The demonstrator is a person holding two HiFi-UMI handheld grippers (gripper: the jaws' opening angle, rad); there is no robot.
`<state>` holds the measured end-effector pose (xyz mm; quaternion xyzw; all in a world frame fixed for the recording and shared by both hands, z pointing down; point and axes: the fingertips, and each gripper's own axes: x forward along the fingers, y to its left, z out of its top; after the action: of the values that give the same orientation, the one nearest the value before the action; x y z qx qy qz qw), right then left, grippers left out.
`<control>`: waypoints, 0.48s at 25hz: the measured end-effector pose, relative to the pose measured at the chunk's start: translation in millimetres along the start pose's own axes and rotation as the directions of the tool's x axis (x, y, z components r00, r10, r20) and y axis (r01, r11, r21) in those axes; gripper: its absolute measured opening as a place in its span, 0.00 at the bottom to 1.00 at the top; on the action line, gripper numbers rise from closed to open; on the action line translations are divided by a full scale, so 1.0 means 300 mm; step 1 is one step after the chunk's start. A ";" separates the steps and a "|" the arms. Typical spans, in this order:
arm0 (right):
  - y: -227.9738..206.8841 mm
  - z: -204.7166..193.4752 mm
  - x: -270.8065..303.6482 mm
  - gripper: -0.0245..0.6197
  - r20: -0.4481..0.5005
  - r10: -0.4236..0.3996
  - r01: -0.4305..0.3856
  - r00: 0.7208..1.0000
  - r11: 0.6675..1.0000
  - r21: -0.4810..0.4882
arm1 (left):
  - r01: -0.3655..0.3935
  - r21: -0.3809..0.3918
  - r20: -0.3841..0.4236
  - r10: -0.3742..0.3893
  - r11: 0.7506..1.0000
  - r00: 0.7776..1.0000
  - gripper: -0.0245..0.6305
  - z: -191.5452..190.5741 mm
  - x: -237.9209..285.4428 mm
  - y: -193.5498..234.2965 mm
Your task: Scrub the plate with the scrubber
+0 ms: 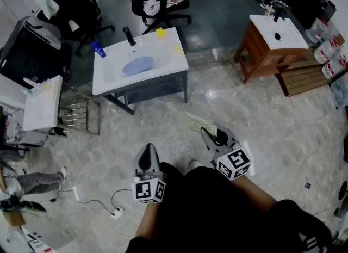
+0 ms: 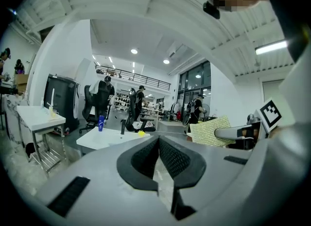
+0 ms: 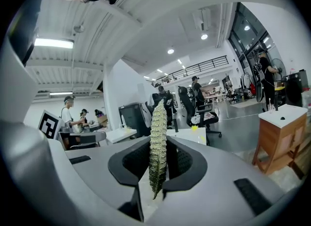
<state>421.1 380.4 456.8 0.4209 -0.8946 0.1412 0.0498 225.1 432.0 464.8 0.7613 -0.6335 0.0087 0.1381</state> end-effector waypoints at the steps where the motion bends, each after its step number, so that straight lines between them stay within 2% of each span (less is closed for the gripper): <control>1: -0.010 -0.005 0.005 0.13 -0.002 0.001 -0.001 1.000 1.000 0.006 | -0.003 -0.004 -0.008 0.003 1.000 1.000 0.04 -0.011 0.004 0.000; 7: -0.049 -0.040 0.063 0.13 -0.028 -0.010 0.011 1.000 0.999 0.039 | 0.002 -0.015 -0.055 -0.003 1.000 0.998 0.04 -0.060 0.063 0.035; 12: -0.106 -0.043 0.164 0.13 -0.049 -0.052 0.053 0.997 0.998 0.026 | 0.045 -0.032 -0.075 -0.047 0.998 0.996 0.04 -0.079 0.214 0.085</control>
<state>413.5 328.5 486.0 0.4414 -0.8798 0.1620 0.0696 216.8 371.3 504.9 0.7726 -0.6102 0.0246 0.1736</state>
